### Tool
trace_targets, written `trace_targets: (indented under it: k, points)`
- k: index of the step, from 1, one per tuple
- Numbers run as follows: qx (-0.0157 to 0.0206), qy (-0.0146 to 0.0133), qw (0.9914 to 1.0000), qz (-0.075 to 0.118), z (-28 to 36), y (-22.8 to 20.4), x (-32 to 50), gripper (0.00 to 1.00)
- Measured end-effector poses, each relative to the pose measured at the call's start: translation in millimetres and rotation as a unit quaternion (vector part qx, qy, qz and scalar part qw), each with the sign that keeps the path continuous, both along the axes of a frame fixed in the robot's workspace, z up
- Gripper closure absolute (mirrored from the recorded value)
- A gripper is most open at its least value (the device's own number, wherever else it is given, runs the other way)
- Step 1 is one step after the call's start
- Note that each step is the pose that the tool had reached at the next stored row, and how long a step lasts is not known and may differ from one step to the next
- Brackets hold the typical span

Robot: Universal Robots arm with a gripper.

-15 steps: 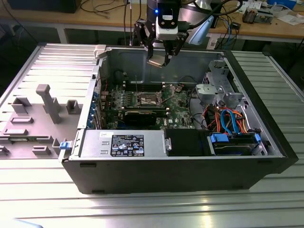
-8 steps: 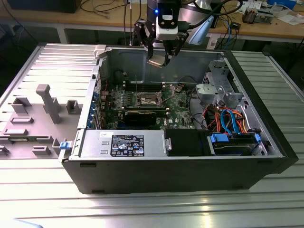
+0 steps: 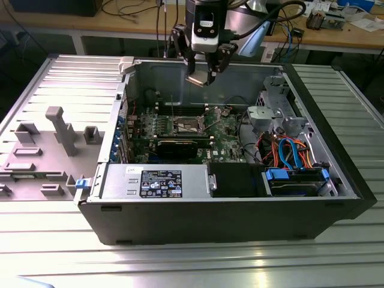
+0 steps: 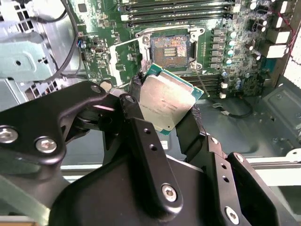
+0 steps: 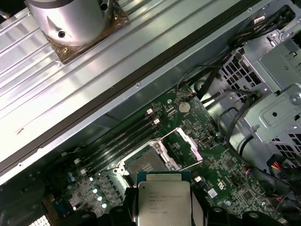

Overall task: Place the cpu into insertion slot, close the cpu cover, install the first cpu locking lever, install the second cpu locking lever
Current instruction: 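Place the cpu into insertion slot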

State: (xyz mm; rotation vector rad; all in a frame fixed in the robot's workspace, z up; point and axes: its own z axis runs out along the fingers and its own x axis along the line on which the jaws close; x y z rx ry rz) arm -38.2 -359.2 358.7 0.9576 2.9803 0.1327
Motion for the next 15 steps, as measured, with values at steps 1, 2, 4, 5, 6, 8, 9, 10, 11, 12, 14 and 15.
trace_targets:
  k: [1, 2, 4, 5, 6, 8, 9, 10, 11, 12, 14, 15]
  points:
    - [0.0, 0.0, 0.99995, -0.01, -1.0, 0.0, 0.0, 0.45]
    - [0.0, 0.0, 0.9998, -0.02, -2.2, 0.0, 0.0, 0.45]
    - [0.0, 0.0, 0.99881, -0.049, -4.5, 0.0, 0.0, 0.45]
    - [-0.0001, 0.0001, 0.99823, -0.06, -5.0, 0.0, 0.0, 0.45]
    - [-0.0001, 0.0002, 0.99787, -0.065, -5.2, 0.0, 0.0, 0.45]
    - [-0.0001, 0.0002, 0.99772, -0.067, -5.4, 0.0, 0.1, 0.45]
    - [-0.0001, 0.0002, 0.99772, -0.067, -5.3, 0.0, 0.1, 0.45]
    - [-0.0001, 0.0002, 0.99772, -0.067, -5.4, 0.0, 0.1, 0.45]
    - [-0.0001, 0.0002, 0.99772, -0.067, -5.3, 0.0, 0.1, 0.45]
    - [-0.0001, 0.0002, 0.99772, -0.067, -5.3, 0.0, 0.1, 0.45]
    - [-0.0001, 0.0002, 0.99772, -0.067, -5.4, 0.0, 0.1, 0.45]
    - [-0.0001, 0.0002, 0.99772, -0.068, -5.4, 0.0, 0.0, 0.45]
